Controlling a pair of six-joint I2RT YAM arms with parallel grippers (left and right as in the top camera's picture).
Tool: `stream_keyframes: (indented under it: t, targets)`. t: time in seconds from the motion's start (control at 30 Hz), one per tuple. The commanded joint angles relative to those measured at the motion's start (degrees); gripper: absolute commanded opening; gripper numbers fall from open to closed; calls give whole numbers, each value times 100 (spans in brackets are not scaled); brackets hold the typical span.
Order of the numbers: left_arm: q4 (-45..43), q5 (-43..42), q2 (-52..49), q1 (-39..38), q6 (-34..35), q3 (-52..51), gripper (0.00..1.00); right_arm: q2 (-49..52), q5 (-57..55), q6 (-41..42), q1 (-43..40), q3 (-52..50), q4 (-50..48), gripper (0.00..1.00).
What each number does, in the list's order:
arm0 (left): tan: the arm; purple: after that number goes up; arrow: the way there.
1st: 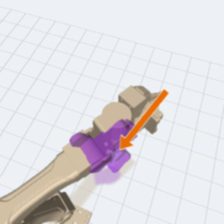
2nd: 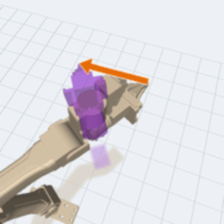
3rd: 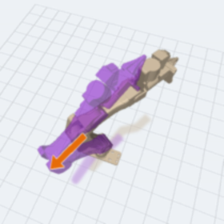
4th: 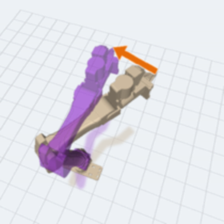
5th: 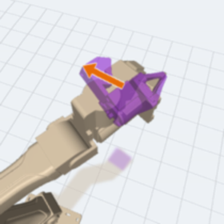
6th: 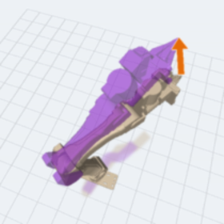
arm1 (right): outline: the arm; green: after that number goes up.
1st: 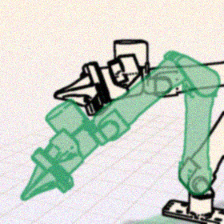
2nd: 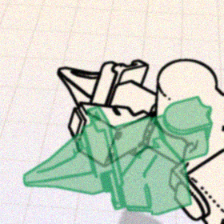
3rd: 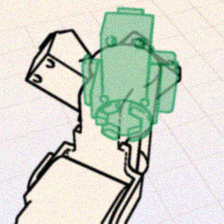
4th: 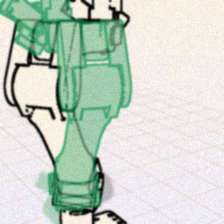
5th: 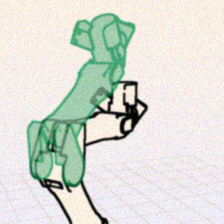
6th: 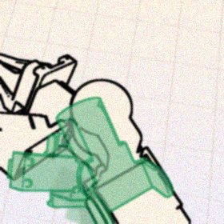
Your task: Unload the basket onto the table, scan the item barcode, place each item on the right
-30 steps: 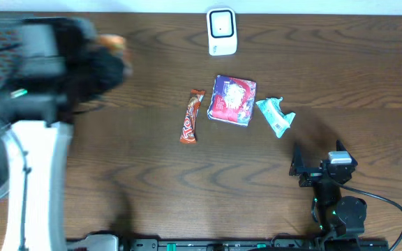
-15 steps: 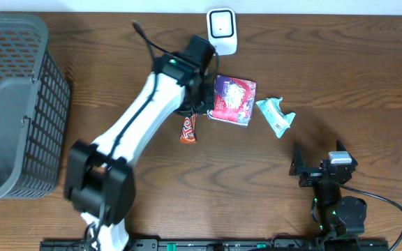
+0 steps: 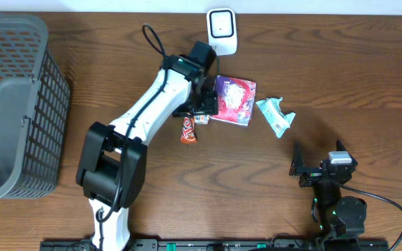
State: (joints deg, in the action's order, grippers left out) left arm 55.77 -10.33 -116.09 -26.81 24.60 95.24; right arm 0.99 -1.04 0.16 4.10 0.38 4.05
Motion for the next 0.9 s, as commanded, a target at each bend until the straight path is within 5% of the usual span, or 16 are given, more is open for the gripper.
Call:
stream_keyframes:
  t: [0.0, 0.13, 0.2, 0.53, 0.87]
  targets:
    - [140, 55, 588, 391, 9, 444, 79, -24, 7, 20, 39, -9, 22, 99]
    - [363, 52, 1261, 949, 9, 455, 79, -24, 7, 20, 39, -9, 22, 99]
    - [695, 55, 1738, 1401, 9, 455, 98, -24, 7, 20, 39, -9, 22, 99]
    - [2031, 389, 2286, 2570, -96, 413, 98, -24, 7, 20, 39, -9, 22, 99]
    - [2162, 398, 2284, 3254, -33, 262, 98, -24, -79, -9, 39, -9, -4, 99]
